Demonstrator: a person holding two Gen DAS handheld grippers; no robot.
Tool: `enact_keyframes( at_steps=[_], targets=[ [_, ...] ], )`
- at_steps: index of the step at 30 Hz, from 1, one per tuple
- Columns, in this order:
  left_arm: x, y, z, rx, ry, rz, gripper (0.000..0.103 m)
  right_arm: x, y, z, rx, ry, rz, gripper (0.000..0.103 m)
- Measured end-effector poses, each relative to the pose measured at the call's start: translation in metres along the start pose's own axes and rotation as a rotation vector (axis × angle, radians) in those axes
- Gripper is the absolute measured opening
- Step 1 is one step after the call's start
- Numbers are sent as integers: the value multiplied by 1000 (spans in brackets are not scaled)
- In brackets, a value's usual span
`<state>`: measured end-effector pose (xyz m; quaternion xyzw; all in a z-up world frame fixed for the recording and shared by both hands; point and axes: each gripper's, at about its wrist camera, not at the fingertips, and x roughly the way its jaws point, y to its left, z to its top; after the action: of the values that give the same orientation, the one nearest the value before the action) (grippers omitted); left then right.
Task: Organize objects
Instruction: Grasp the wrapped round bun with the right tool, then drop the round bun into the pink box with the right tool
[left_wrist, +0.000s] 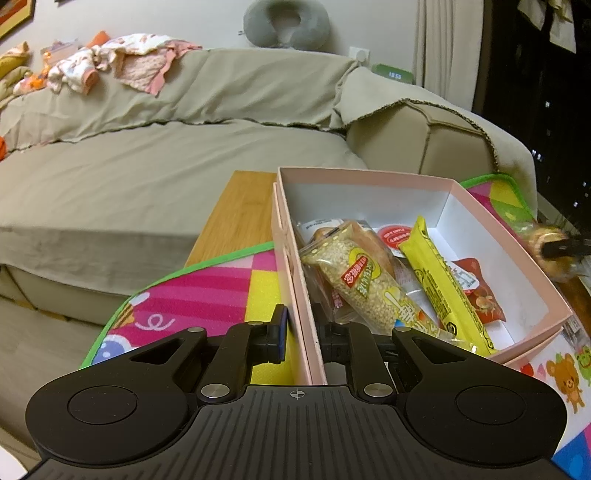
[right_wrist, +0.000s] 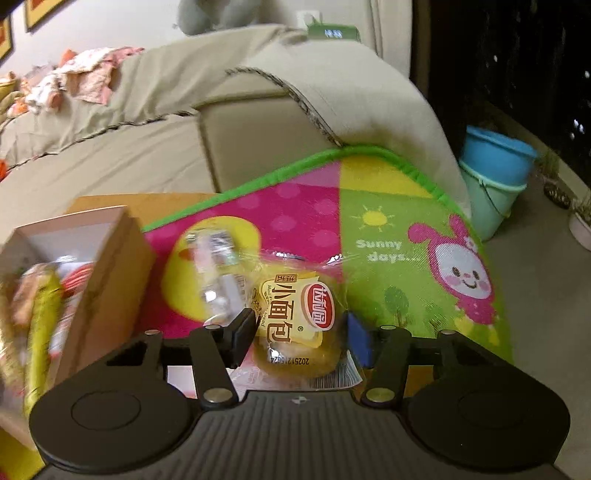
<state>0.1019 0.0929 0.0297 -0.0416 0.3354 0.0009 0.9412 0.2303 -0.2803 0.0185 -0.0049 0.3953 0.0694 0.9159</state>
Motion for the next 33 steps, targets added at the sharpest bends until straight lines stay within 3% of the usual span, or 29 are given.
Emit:
enact_keyframes(
  at_steps=[4,11,18,21,26,33],
  targets=[
    [0,-1,0,-4,-1,1,16,-51,11,-12,-55,-41,27,53],
    [1,-2,0,-7,-2,0,16,-124,33,-42,-84,-30,125,54],
    [1,-2,1,-11,-2,-3,16,-143,80,-75,-179,78,258,54],
    [1,-1,1,-13,-3,-1,16,-151,107,-77,-257,72,308,54],
    [2,-1,2,-17,-5,-3,16,-164,131,-47,-275,-44,365,54],
    [2,-2,2,-16,-4,-5,16,-163,151,30,-213,-247,378,55]
  ],
)
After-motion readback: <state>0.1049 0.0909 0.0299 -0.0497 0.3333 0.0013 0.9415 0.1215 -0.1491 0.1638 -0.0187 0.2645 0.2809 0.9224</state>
